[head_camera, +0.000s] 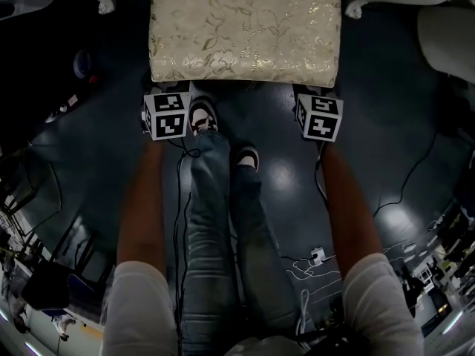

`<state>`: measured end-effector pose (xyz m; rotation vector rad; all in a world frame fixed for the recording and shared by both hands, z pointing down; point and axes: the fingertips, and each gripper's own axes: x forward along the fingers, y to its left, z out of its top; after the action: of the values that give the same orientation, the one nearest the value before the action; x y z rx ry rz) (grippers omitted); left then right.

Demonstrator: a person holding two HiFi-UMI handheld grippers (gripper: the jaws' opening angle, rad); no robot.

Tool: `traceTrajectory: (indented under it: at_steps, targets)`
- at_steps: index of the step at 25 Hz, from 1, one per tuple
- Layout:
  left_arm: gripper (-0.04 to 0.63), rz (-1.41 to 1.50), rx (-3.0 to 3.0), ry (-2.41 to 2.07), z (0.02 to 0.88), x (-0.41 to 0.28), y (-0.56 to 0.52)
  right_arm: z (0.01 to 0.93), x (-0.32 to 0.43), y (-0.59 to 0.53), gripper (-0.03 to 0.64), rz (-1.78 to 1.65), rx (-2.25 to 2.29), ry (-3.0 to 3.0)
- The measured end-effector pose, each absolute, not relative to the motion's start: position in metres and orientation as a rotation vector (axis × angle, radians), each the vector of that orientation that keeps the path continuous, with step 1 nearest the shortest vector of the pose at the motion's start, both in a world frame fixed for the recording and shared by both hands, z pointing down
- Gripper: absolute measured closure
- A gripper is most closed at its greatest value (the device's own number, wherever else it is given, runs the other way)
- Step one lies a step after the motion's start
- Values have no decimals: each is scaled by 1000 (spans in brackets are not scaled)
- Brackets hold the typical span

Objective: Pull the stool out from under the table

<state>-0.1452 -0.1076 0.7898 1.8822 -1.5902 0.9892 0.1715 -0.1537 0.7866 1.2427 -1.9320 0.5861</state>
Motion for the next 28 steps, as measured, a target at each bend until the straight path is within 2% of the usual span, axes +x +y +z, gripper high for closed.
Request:
traceTrajectory:
  at_steps: [28]
  targets:
    - [337, 973, 1832, -1598, 788, -144, -104, 789, 172, -153, 354, 600, 1205, -1892]
